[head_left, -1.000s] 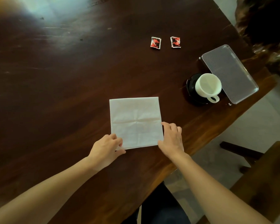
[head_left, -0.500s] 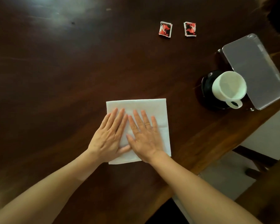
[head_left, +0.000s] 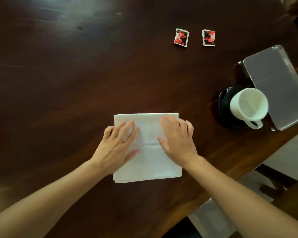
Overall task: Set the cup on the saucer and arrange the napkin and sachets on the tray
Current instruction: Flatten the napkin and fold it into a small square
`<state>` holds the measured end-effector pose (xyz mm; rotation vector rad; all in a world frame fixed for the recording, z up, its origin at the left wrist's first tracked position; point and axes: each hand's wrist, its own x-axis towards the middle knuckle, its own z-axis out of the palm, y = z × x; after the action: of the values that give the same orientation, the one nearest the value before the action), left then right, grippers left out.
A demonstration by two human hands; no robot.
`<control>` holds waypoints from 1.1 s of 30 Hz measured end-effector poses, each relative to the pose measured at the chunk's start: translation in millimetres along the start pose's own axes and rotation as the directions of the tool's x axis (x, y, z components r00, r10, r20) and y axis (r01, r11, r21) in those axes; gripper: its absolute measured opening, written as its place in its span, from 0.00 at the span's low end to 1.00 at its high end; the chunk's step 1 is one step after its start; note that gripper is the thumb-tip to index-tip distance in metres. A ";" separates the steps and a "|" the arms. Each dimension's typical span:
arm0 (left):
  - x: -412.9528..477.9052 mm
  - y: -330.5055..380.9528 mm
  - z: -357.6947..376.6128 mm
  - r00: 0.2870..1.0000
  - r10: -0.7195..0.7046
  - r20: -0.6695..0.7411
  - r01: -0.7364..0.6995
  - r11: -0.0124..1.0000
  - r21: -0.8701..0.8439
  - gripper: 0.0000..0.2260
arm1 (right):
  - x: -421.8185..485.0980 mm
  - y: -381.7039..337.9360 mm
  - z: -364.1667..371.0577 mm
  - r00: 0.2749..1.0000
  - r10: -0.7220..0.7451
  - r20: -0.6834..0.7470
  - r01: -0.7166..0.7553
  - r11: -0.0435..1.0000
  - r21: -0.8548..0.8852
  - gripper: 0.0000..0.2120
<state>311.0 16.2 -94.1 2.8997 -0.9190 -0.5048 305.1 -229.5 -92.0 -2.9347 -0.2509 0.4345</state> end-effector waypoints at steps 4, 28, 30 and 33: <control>29.4 -20.6 -31.5 0.981 -0.167 -0.101 0.158 0.983 -0.088 0.27 | 45.0 12.1 -36.4 0.995 -0.017 0.100 0.013 0.999 0.039 0.40; -27.6 -5.3 -104.2 0.964 -0.099 -0.246 0.059 0.985 -0.164 0.04 | -36.8 6.2 -94.2 0.981 -0.015 -0.193 0.061 0.970 0.234 0.08; -42.7 3.3 -95.7 0.974 -0.066 -0.215 0.039 0.992 -0.124 0.05 | -57.6 1.9 -86.0 0.982 -0.030 -0.188 0.072 0.973 0.218 0.09; -59.4 13.5 -78.4 0.982 -0.015 -0.188 -0.004 0.995 -0.096 0.07 | -83.3 -2.7 -66.3 0.983 -0.064 -0.174 0.094 0.981 0.168 0.09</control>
<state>283.3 35.6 -0.8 2.8043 -0.8357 -0.2595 246.0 -251.6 -6.2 -2.7570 -0.2901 0.1849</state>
